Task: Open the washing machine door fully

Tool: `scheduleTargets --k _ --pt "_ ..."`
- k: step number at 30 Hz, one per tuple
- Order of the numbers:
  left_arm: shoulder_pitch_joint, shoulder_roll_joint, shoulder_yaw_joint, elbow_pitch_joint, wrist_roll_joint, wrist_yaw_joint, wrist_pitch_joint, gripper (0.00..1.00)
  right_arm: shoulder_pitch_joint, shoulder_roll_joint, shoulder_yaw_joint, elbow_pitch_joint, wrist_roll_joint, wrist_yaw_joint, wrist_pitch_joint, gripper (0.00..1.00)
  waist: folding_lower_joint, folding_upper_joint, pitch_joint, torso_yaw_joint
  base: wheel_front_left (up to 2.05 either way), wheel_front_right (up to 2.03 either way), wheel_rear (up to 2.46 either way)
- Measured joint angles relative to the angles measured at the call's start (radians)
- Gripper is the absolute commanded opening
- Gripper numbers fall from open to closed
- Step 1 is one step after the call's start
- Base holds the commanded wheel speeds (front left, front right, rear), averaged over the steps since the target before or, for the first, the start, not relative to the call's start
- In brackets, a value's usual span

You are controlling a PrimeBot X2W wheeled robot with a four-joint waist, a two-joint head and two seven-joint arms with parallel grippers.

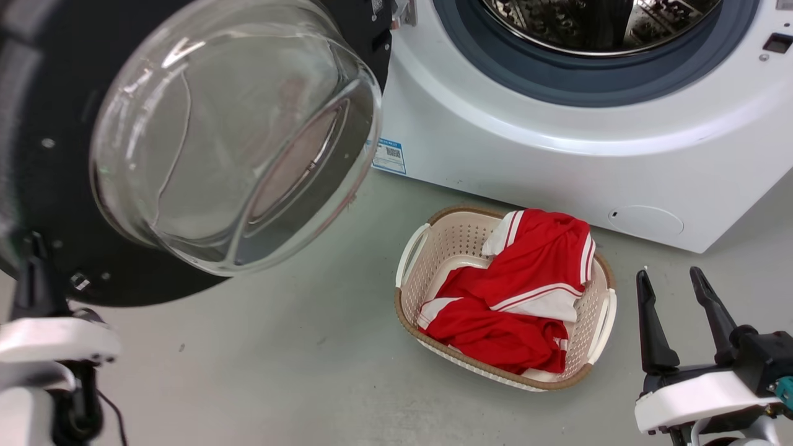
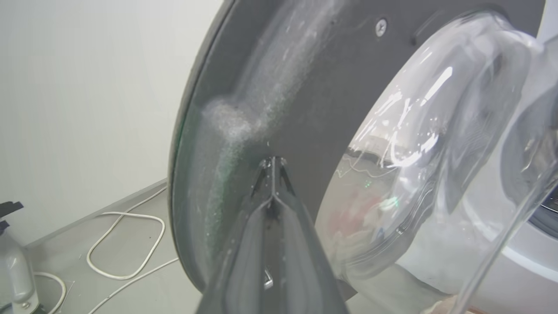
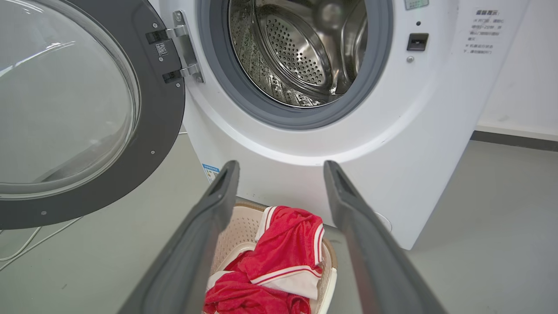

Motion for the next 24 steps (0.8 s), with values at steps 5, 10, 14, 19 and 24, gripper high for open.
scheduleTargets --k 5,10,14,19,24 --pt "-0.069 0.033 0.028 0.091 -0.011 -0.041 -0.001 0.0 -0.011 0.0 -0.003 -0.003 -0.008 0.0 0.006 1.0 0.0 0.0 0.017 -0.005 0.0 0.0 0.0" --pt "-0.122 0.037 0.044 0.169 -0.007 -0.07 -0.003 0.0 -0.023 0.0 -0.002 -0.001 -0.008 0.0 0.006 1.0 0.0 0.0 0.023 -0.012 0.0 0.0 0.0" --pt "-0.132 0.033 0.059 0.194 0.014 -0.083 -0.003 0.0 -0.029 0.0 0.002 0.011 -0.007 0.0 0.002 1.0 0.0 0.0 0.014 -0.022 0.0 0.0 0.0" --pt "-0.072 -0.008 0.078 0.133 0.069 -0.077 -0.003 0.0 -0.028 0.0 0.006 0.034 0.007 0.0 -0.014 1.0 0.0 0.0 -0.011 -0.041 0.0 0.0 0.0" --pt "0.049 -0.076 0.062 0.021 0.144 -0.065 -0.003 0.0 -0.015 0.0 0.012 0.057 0.019 0.0 -0.03 1.0 0.0 0.0 -0.048 -0.065 0.0 0.0 0.0"
